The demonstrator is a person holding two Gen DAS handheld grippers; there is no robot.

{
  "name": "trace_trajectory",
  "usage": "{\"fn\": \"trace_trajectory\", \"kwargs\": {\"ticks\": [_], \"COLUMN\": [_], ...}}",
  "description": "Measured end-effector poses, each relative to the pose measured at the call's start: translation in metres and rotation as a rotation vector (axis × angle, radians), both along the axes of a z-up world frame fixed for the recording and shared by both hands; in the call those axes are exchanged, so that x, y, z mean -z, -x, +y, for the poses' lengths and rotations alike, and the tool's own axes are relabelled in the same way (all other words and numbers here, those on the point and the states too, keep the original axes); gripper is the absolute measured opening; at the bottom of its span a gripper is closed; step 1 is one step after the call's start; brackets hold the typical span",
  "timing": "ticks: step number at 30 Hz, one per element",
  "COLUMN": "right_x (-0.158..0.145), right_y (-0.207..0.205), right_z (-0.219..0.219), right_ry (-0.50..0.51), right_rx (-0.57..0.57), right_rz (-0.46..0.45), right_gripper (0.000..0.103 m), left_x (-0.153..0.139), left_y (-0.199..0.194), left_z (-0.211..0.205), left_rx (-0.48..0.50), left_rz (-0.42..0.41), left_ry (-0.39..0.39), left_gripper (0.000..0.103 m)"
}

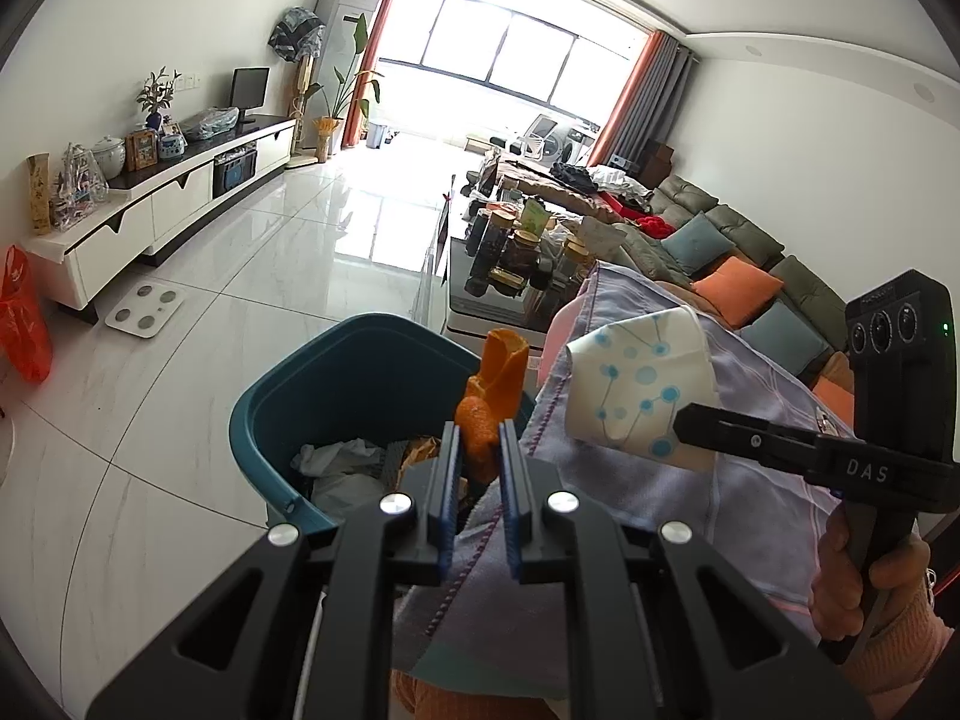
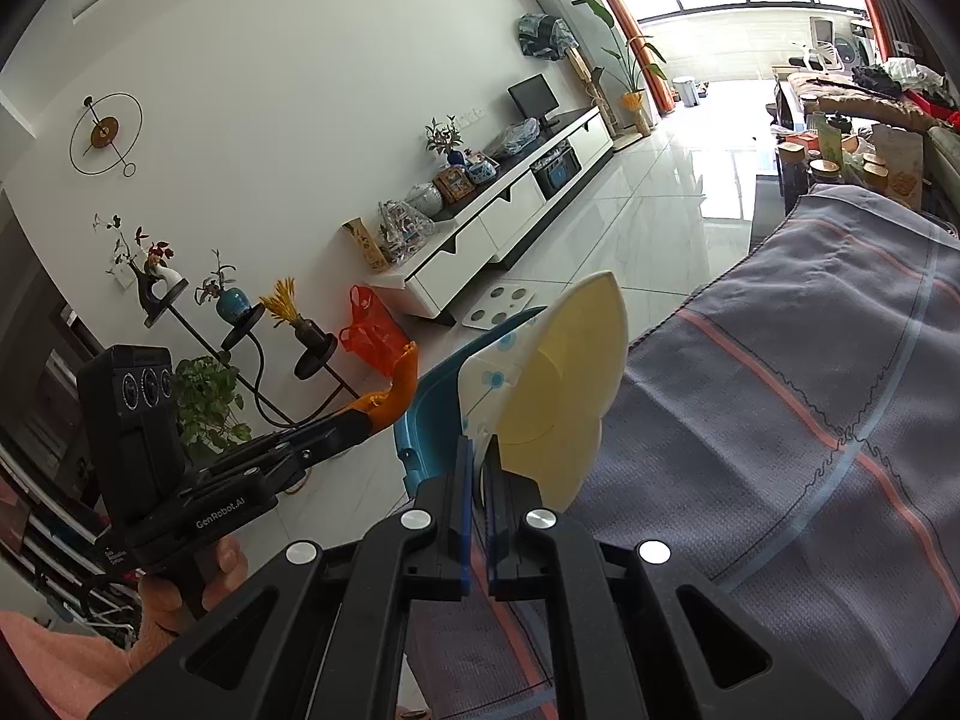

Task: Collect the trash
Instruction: 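Lower the orange peel and paper cup over the bin opening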

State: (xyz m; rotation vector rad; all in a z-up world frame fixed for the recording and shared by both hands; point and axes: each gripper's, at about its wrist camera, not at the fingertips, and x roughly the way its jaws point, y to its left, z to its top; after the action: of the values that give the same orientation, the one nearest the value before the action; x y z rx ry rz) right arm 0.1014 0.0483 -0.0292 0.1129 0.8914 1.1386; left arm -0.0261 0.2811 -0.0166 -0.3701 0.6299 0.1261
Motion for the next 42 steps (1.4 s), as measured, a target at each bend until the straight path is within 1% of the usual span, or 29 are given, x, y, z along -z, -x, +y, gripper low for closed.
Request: {"fn": "trace_trajectory", "kwargs": {"ticks": [28, 42], "right_x": [0.004, 0.006], "right_y": [-0.003, -0.012], "right_z": [0.028, 0.044], "right_ry": [0.036, 0.059], "right_rx": [-0.022, -0.031], "right_rz": [0.006, 0.012], "right_gripper": [0.004, 0.004], "left_x": [0.011, 0.017], "left_y": [-0.011, -0.015], "left_z": [0.001, 0.005], "left_rx": [-0.04, -0.053], "left_rz": [0.032, 0.043], "left_ry": [-0.003, 0.005], "left_gripper": [0.014, 0.014]}}
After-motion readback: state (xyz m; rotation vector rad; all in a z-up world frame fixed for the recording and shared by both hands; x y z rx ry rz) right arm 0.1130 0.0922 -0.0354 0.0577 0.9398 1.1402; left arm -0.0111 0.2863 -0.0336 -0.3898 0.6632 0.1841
